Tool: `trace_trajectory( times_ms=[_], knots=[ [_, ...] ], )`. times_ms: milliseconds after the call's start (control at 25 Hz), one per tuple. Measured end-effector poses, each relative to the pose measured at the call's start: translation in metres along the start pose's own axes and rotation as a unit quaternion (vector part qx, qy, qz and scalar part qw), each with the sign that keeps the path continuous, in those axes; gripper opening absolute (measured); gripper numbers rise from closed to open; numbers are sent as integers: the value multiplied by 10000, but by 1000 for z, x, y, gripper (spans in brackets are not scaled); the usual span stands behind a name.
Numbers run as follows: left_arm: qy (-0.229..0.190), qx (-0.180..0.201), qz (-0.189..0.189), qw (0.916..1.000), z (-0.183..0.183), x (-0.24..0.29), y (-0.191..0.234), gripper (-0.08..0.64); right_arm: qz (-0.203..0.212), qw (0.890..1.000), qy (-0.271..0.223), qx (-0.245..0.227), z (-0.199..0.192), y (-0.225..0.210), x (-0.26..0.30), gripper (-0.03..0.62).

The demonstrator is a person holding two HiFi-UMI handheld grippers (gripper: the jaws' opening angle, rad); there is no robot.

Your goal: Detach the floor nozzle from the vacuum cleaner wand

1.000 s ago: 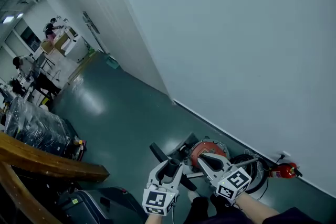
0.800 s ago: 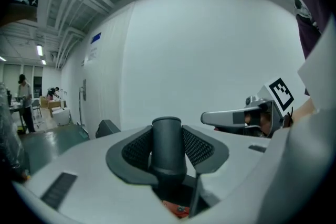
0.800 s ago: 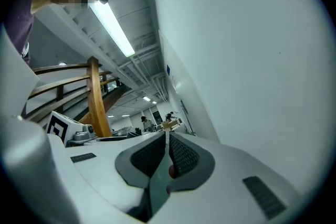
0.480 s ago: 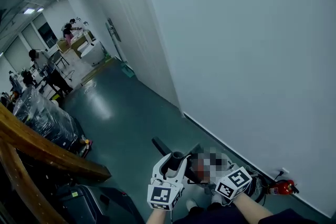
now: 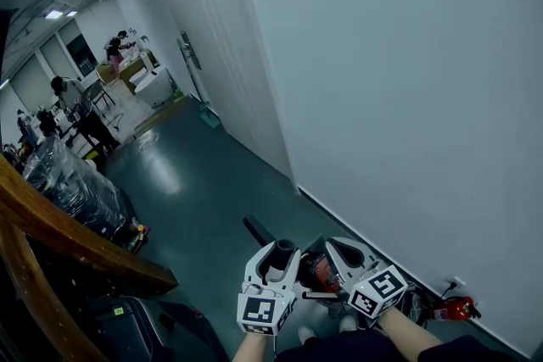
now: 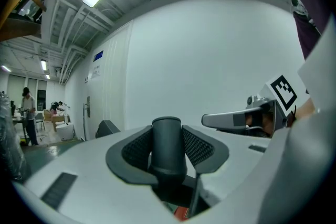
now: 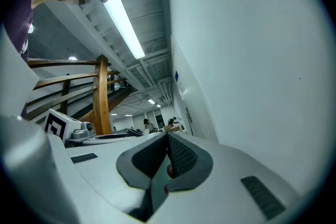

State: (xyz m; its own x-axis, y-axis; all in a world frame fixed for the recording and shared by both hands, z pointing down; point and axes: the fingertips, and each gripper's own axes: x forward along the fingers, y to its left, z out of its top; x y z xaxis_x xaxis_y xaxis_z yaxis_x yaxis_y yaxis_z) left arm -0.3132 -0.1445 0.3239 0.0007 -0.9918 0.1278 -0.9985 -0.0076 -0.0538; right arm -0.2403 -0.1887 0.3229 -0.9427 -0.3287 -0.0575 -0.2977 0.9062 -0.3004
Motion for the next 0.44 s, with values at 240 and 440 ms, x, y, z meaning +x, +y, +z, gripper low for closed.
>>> trace_trajectory(
  times_ms=[240,440],
  knots=[
    [1,66,-53,10000,0,-3,-4,178,43,10000,50,-44,0,1,-1,18],
    [11,46,-67,10000,0,-2,-7,178,130,9998,101,-100,-3,1,-3,18]
  ],
)
